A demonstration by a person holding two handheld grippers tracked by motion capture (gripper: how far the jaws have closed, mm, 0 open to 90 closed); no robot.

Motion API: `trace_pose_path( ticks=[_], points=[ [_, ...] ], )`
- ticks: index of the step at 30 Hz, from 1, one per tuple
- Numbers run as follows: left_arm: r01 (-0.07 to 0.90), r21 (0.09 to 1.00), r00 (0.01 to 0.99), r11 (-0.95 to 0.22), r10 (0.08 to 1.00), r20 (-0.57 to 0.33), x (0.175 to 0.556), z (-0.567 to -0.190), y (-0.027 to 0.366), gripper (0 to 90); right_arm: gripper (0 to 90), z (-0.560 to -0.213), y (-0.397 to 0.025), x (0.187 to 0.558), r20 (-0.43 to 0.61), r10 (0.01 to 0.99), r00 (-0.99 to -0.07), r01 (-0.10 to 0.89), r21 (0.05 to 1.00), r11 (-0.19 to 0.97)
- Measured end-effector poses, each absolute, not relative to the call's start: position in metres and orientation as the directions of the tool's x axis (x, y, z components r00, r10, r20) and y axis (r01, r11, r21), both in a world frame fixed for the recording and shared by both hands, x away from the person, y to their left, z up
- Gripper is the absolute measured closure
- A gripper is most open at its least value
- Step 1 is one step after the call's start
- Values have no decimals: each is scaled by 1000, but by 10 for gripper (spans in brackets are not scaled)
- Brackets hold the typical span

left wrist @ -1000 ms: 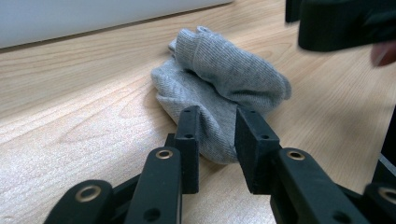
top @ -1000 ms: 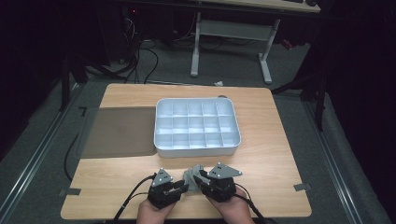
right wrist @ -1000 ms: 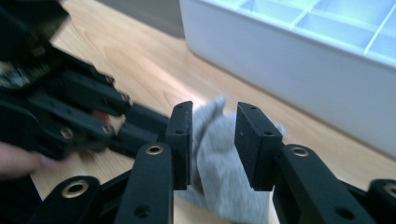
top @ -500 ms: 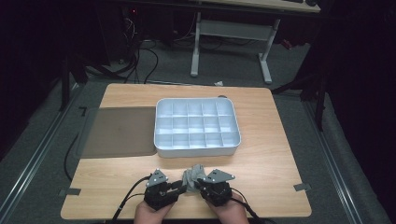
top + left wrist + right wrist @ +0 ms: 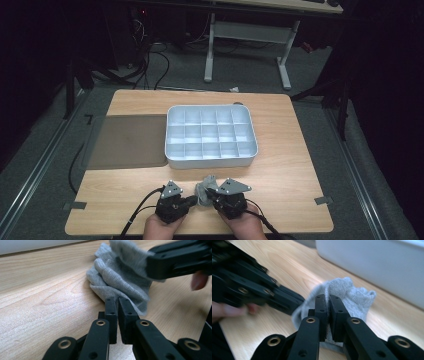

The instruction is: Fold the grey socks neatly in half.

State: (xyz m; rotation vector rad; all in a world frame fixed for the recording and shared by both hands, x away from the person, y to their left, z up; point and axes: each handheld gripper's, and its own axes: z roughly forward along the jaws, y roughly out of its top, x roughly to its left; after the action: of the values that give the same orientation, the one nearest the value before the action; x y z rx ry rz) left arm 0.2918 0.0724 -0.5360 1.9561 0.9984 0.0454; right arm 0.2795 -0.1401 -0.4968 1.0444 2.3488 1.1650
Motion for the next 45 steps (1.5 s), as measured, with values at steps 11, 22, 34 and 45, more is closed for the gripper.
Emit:
trace_pose_path(
  ticks=[11, 22, 34, 45],
  points=[
    [610, 737, 682, -290, 666, -302, 290, -536, 68, 867, 861, -516, -131, 275, 63, 708, -704, 495, 759, 424],
    [565, 796, 663, -217, 693, -282, 287, -527, 79, 881, 861, -526, -128, 273, 43, 706, -707, 488, 752, 443],
    [421, 865, 722, -272, 677, -138, 288, -510, 48, 900, 860, -526, -128, 272, 44, 709, -704, 489, 754, 439],
    [449, 834, 712, -322, 693, -115, 295, -527, 45, 900, 851, -527, -129, 271, 50, 713, -700, 490, 760, 427]
  ],
)
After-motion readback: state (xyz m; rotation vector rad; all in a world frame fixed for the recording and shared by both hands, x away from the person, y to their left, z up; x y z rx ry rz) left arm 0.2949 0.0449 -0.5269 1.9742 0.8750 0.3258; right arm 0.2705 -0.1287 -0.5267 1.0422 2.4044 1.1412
